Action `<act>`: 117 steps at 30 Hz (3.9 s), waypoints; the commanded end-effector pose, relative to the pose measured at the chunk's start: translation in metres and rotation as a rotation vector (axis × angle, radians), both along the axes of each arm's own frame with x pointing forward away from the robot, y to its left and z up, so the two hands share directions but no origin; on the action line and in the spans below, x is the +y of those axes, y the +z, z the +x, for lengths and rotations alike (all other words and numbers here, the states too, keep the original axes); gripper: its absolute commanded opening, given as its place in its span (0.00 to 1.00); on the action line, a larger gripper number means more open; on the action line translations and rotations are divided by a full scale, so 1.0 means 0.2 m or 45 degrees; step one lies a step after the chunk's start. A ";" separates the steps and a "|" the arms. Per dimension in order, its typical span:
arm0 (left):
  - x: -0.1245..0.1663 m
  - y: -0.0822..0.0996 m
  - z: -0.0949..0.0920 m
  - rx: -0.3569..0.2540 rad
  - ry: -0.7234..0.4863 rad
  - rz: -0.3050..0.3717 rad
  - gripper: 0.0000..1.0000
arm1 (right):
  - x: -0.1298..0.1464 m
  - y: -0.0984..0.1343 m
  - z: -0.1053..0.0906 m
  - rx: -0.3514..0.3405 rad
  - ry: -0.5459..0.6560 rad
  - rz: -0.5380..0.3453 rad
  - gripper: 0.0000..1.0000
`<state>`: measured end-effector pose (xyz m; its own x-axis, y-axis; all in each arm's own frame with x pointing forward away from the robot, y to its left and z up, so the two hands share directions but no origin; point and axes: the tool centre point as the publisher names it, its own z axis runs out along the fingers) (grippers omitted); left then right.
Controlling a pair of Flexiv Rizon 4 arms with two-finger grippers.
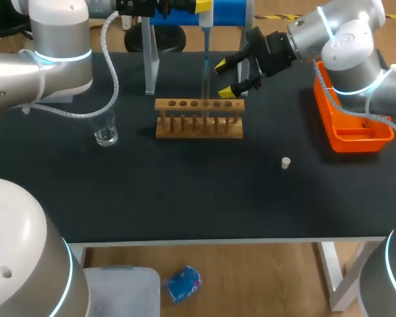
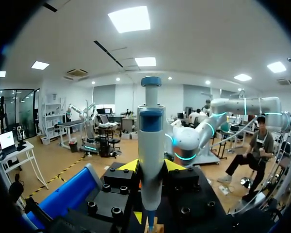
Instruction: Invert the test tube, pick up the pipette, mount the tip to pipette, aspirate from beaker and dispense into the tube, eject the tip, return the pipette, and cap with the stopper.
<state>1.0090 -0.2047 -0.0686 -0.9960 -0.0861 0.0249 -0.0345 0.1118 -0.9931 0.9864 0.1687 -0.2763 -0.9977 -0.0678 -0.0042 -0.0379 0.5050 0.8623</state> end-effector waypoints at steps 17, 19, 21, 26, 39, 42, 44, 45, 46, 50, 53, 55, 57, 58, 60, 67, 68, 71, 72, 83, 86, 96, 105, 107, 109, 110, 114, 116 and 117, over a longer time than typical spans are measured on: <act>-0.01 -0.06 -0.03 0.009 0.016 -0.010 0.00 | 0.00 0.00 0.00 0.001 0.003 -0.002 1.00; -0.01 -0.07 -0.03 0.010 0.014 -0.009 0.00 | 0.00 0.00 0.00 0.001 0.003 -0.002 1.00; -0.01 -0.08 -0.03 0.012 0.015 -0.012 0.00 | 0.00 0.00 0.00 0.001 0.003 -0.002 1.00; -0.01 -0.10 -0.03 0.018 0.017 -0.018 0.00 | 0.00 0.00 0.00 0.001 0.003 -0.002 1.00; -0.02 -0.12 -0.02 0.021 0.012 -0.016 0.00 | 0.00 0.00 0.00 0.001 0.003 -0.002 1.00; -0.02 -0.12 -0.02 0.024 0.010 -0.015 0.00 | 0.00 0.00 0.00 0.001 0.003 -0.002 1.00; -0.02 -0.12 -0.02 0.025 0.009 -0.015 0.00 | 0.00 0.00 0.00 0.001 0.003 -0.002 1.00; -0.02 -0.13 -0.02 0.026 0.009 -0.014 0.00 | 0.00 0.00 0.00 0.001 0.003 -0.002 1.00; -0.02 -0.13 -0.02 0.027 0.008 -0.014 0.00 | 0.00 0.00 0.00 0.001 0.003 -0.002 1.00; -0.02 -0.13 -0.01 0.031 0.009 -0.013 0.00 | 0.00 0.00 0.00 0.001 0.003 -0.002 1.00; -0.02 -0.14 -0.01 0.033 0.011 -0.012 0.00 | 0.00 0.00 0.00 0.001 0.003 -0.002 1.00; -0.02 -0.14 -0.01 0.033 0.014 -0.012 0.00 | 0.00 0.00 0.00 0.001 0.003 -0.002 1.00; -0.02 -0.14 -0.02 0.034 0.017 -0.017 0.00 | 0.00 0.00 0.00 0.001 0.003 -0.002 1.00; -0.02 -0.14 -0.02 0.034 0.017 -0.017 0.00 | 0.00 0.00 0.00 0.001 0.003 -0.002 1.00; -0.02 -0.14 -0.02 0.034 0.017 -0.017 0.00 | 0.00 0.00 0.00 0.001 0.003 -0.002 1.00; -0.02 -0.14 -0.02 0.034 0.017 -0.017 0.00 | 0.00 0.00 0.00 0.001 0.003 -0.002 1.00; -0.02 -0.14 -0.02 0.034 0.017 -0.017 0.00 | 0.00 0.00 0.00 0.001 0.003 -0.002 1.00; -0.02 -0.14 -0.02 0.034 0.017 -0.017 0.00 | 0.00 0.00 0.00 0.001 0.003 -0.002 1.00; -0.02 -0.14 -0.02 0.034 0.017 -0.017 0.00 | 0.00 0.00 0.00 0.001 0.003 -0.002 1.00; -0.02 -0.14 -0.02 0.034 0.017 -0.017 0.00 | -0.15 0.21 -0.03 -0.060 0.034 0.046 1.00; -0.02 -0.14 -0.02 0.034 0.017 -0.017 0.00 | -0.22 0.30 -0.04 -0.080 0.027 0.067 1.00; -0.02 -0.14 -0.02 0.034 0.017 -0.017 0.00 | -0.35 0.60 -0.06 -0.135 0.001 0.140 1.00; -0.02 -0.14 -0.02 0.034 0.017 -0.017 0.00 | -0.35 0.82 -0.06 -0.126 0.052 0.235 1.00; -0.02 -0.14 -0.02 0.034 0.017 -0.017 0.00 | -0.35 0.86 -0.06 -0.106 0.050 0.242 1.00; -0.02 -0.14 -0.02 0.034 0.017 -0.017 0.00 | -0.34 0.91 -0.06 -0.094 0.072 0.281 1.00; -0.02 -0.14 -0.02 0.034 0.017 -0.017 0.00 | -0.34 0.93 -0.06 -0.091 0.071 0.280 1.00; -0.02 -0.14 -0.02 0.034 0.017 -0.017 0.00 | -0.33 1.04 -0.07 -0.146 0.082 0.200 1.00; -0.02 -0.14 -0.02 0.034 0.017 -0.017 0.00 | -0.33 1.04 -0.07 -0.146 0.082 0.200 1.00; -0.02 -0.14 -0.02 0.034 0.017 -0.017 0.00 | -0.33 1.04 -0.07 -0.146 0.082 0.200 1.00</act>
<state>1.0056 -0.2079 -0.0961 -0.9938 -0.0971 0.0538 -0.0634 0.0986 -0.9931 0.9739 0.1020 -0.0761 -0.9833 -0.1197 -0.1372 -0.1698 0.3310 0.9282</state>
